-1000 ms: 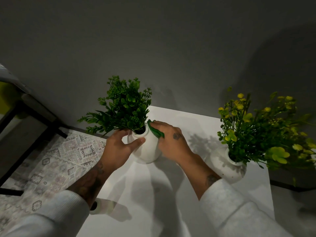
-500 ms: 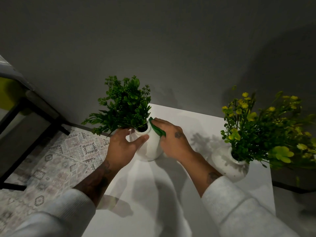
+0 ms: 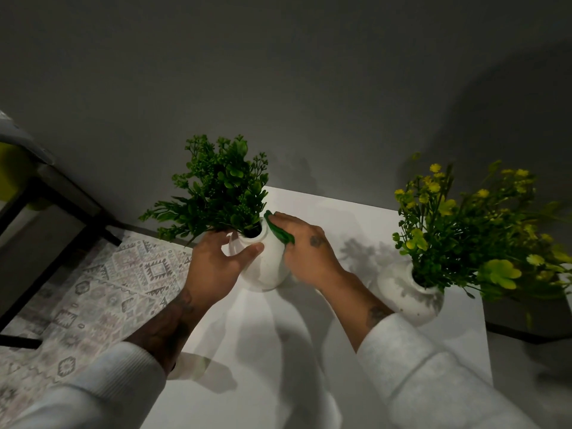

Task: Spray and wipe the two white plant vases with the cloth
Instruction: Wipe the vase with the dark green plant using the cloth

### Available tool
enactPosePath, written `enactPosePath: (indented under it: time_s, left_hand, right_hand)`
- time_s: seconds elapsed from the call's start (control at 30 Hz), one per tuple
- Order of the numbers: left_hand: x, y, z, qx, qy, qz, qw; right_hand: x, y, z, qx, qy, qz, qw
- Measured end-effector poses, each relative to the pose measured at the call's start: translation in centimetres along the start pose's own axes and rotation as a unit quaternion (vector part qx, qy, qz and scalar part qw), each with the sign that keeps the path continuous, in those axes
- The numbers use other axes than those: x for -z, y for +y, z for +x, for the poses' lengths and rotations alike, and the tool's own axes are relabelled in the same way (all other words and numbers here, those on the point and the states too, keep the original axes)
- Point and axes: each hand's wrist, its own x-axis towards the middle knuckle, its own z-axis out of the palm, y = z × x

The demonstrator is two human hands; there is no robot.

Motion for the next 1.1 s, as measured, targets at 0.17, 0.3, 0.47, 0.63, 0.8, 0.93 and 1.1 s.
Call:
enactPosePath:
  time_s: [0.17,0.3,0.47,0.63,0.8,0.93,1.1]
  left_hand:
    - [-0.2,-0.1,-0.1,-0.003,0.001,-0.013,1.000]
    - [0.0,-0.1,0.0,-0.006,-0.002,-0.006,1.000]
    - [0.2,0.2,-0.1,-0.006,-0.013,0.000,1.000]
    - [0.1,0.2,-0.1,0.005,-0.011,-0.012,1.000]
    - [0.2,0.2,-0.1,0.001,-0.010,-0.014,1.000]
    - [0.3,0.2,-0.1,0.001,-0.024,-0.019,1.000]
    - [0.1,0.0,0.0,0.012,-0.018,-0.019,1.000]
  right_hand:
    - [-0.8,0.9,-3.5,0.032,0.036,0.020,0.999]
    - [-1.1,0.6,-3.5,0.022,0.051,0.029,0.998]
    - [0.0,-0.4,-0.4,0.009,0.009,-0.013,1.000]
    - [-1.0,-0.2,-2.4,0.038,0.042,-0.026,0.998]
    - [-1.1,0.2,-2.9,0.039,0.060,0.015,0.997]
    - [-0.2,-0.4,0.1,-0.012,0.002,0.002,1.000]
    - [0.2,0.4,0.3,-0.092,-0.021,0.071,0.993]
